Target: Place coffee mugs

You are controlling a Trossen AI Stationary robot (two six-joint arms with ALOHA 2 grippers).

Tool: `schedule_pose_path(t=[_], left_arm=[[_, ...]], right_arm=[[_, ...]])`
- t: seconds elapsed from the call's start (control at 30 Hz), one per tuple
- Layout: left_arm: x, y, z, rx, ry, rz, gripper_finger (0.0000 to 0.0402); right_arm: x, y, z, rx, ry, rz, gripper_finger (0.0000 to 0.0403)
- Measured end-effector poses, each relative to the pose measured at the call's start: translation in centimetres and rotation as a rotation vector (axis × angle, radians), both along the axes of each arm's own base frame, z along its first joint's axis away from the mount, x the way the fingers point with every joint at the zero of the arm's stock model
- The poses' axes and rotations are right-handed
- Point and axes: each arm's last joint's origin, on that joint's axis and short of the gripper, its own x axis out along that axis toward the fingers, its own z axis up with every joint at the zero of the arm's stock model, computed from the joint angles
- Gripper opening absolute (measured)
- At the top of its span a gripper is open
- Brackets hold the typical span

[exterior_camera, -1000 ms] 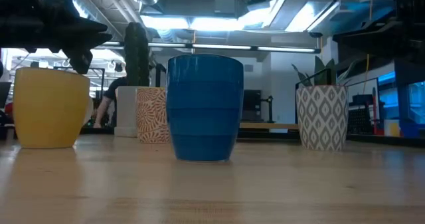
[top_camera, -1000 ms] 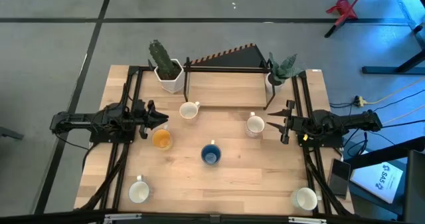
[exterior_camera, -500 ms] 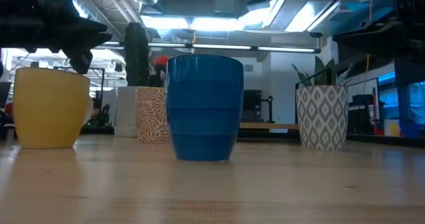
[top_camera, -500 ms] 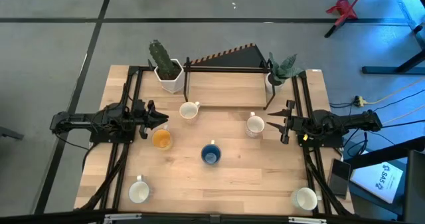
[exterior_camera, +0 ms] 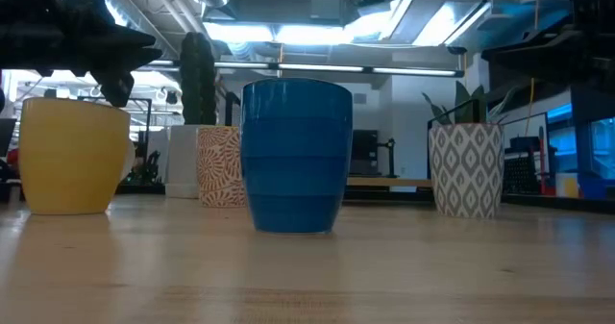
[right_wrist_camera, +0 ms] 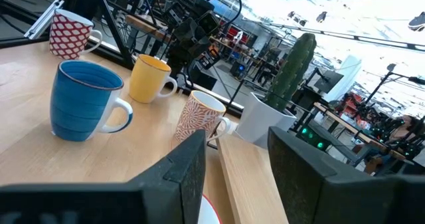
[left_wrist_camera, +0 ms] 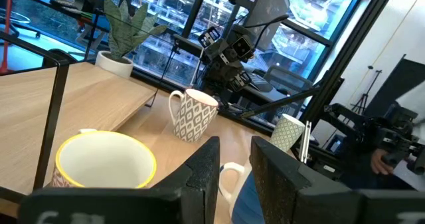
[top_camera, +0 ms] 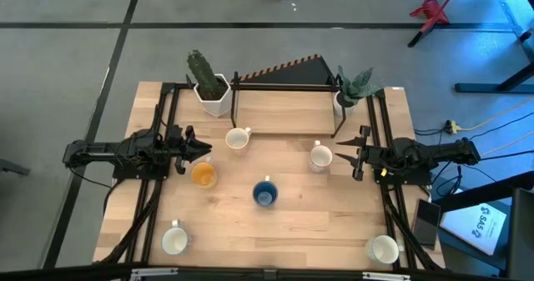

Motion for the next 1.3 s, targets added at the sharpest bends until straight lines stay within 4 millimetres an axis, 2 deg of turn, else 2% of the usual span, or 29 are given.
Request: schedule_pose_path(t=[0.4, 0.53, 0.67, 0.77, 1.1, 1.3], left_arm=[[0.0, 0.0, 0.0, 0.000, 0.000, 0.000, 0.0080], [0.0, 0.0, 0.0, 0.000, 0.000, 0.000, 0.0080], [0.0, 0.0, 0.0, -0.001, 0.000, 0.004, 0.0080], [0.0, 0.0, 0.1, -0.008, -0.007, 0.007, 0.0080], [-0.3, 0.3, 1.5, -0.095, -0.168, 0.096, 0.0080], [-0.4, 0.3, 2.0, -0.147, -0.229, 0.084, 0.0080]], right_arm=[[0.0, 0.4, 0.0, 0.225, -0.003, 0.153, 0.0150], [0.0, 0.5, 0.2, 0.551, -0.016, 0.213, 0.0150], [-0.1, 0.4, 1.0, 0.866, -0.117, 0.210, 0.0150], [-0.2, 0.2, 1.7, 0.979, -0.207, 0.210, 0.0150], [-1.1, -0.5, 3.8, 0.944, -0.512, 0.125, 0.0150], [-1.5, -0.6, 4.8, 0.921, -0.580, 0.128, 0.0150]])
